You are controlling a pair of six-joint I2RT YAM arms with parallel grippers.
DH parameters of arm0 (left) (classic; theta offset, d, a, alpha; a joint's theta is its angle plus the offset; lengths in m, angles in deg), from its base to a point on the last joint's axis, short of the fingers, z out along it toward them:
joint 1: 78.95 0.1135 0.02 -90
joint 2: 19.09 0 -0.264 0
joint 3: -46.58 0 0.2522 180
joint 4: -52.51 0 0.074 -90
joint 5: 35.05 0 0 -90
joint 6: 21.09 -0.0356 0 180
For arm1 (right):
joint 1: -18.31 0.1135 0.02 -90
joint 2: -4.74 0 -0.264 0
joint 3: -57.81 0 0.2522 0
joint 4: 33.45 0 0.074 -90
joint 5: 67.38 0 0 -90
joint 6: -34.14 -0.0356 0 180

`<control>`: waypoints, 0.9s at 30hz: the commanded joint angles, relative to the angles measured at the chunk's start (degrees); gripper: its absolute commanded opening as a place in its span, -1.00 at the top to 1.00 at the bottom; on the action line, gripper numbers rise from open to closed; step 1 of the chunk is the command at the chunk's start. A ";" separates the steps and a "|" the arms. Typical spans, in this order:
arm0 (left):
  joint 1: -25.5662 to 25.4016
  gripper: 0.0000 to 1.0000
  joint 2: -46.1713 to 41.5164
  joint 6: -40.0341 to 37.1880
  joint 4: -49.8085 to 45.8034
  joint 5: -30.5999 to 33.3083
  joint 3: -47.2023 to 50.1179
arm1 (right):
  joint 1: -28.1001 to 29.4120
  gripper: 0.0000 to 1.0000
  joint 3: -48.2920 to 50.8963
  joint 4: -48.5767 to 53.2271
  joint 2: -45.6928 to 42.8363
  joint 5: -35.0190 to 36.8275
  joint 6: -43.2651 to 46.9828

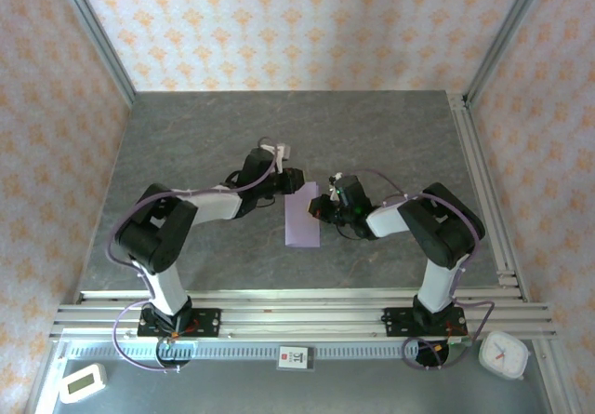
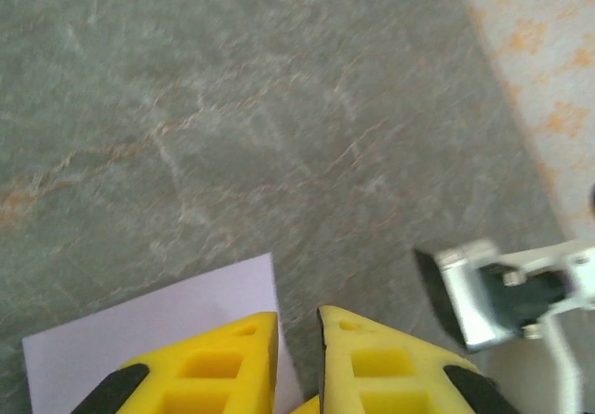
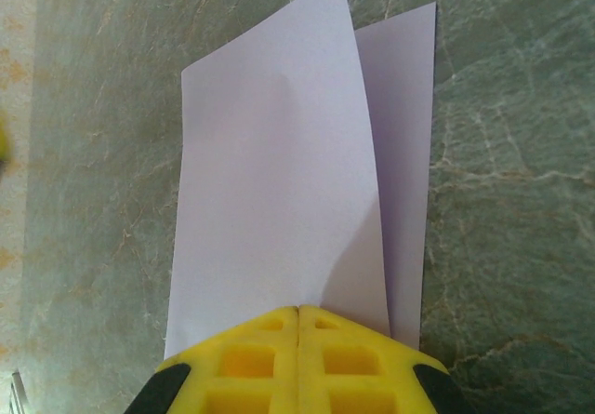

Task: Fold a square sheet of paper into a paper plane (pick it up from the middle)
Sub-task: First fold in half a square sheet of paper at the center of the table.

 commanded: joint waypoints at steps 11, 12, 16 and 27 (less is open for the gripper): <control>3.37 0.65 5.59 -1.81 2.79 1.84 1.52 | 0.08 1.00 2.76 10.73 4.66 5.04 1.76; 3.44 0.65 6.26 -1.82 3.17 1.78 1.58 | 0.05 1.00 2.87 10.73 4.59 5.13 1.66; 3.67 0.67 8.85 -1.76 3.73 2.31 2.05 | 0.04 1.00 3.25 10.63 4.33 5.11 1.72; 3.63 0.66 1.27 -1.32 3.71 0.14 4.96 | 0.08 1.00 3.03 10.68 4.52 5.15 1.73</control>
